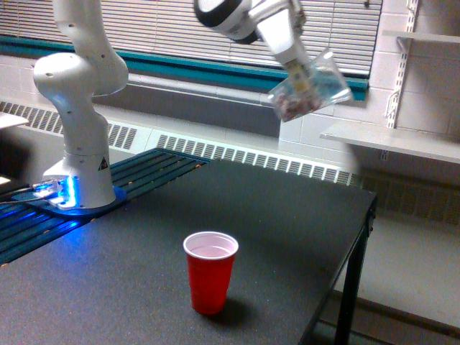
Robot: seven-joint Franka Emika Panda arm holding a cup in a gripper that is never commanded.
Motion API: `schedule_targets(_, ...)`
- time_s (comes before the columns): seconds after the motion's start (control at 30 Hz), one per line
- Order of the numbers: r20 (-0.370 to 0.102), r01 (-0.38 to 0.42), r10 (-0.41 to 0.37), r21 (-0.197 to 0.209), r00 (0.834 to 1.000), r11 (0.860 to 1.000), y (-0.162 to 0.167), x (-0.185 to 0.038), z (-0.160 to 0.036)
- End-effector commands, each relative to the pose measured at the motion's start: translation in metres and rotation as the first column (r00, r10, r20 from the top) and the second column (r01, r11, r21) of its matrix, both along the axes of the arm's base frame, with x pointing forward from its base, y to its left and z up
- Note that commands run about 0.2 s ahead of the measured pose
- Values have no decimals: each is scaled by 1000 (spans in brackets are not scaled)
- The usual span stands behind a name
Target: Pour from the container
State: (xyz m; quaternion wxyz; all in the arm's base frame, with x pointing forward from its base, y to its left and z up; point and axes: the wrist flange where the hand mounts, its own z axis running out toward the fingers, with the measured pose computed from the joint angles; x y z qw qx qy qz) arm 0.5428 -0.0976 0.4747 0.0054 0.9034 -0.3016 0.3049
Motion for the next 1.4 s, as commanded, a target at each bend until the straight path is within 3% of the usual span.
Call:
schedule_targets(0.03,-44,-12,11,-25,999,1000,-19,-21,-20)
schedule_targets(0.83,-210,57,-56,-2,976,998,-78,-79,-103)
schedule_targets(1.4,-328,99,-96,-8,940,995,-110,-121,-146)
